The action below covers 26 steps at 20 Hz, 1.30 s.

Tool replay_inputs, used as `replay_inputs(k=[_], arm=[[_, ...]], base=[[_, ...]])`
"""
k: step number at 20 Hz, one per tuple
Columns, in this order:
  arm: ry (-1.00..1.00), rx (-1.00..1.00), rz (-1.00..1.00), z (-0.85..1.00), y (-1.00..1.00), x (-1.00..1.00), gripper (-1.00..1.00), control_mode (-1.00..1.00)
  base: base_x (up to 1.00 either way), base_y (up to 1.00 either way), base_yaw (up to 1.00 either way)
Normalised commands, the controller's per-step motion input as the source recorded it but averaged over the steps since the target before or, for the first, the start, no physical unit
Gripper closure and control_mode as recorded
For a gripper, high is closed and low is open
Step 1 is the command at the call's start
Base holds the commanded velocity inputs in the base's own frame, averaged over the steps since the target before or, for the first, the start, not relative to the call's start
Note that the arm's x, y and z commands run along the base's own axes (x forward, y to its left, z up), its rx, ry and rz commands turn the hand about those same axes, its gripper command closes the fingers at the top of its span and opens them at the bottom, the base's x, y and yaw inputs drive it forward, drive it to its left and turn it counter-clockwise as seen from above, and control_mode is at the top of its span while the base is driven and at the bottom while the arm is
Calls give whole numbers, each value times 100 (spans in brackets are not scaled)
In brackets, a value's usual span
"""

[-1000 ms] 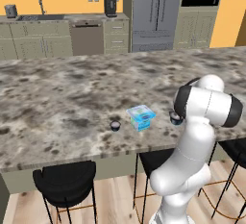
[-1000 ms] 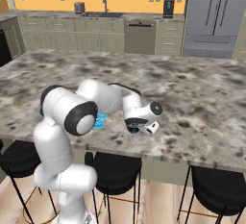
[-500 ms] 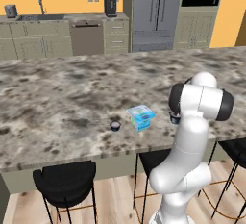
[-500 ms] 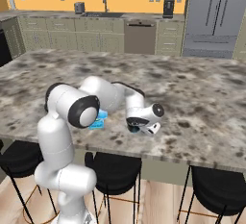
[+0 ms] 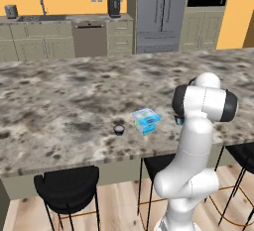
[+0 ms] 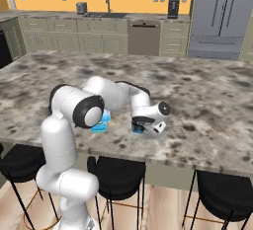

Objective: Stack the yogurt containers by placing the smaller containers on top of the larger containers.

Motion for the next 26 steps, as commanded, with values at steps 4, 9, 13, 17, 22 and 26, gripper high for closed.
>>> replay_inputs(k=[4,9,13,17,22,26], arm=[[0,0,0,-5,9,7,100,-100],[0,0,0,0,0,1,100,-100],[0,0,0,7,-1,0,100,-100],[-6,4,0,22,-8,-7,100,-100],[-11,5,0,30,-1,-16,100,-100],[-10,2,1,30,0,-12,100,-100]], base=[[0,0,0],[0,0,0],[0,0,0],[0,0,0],[0,0,0],[0,0,0]])
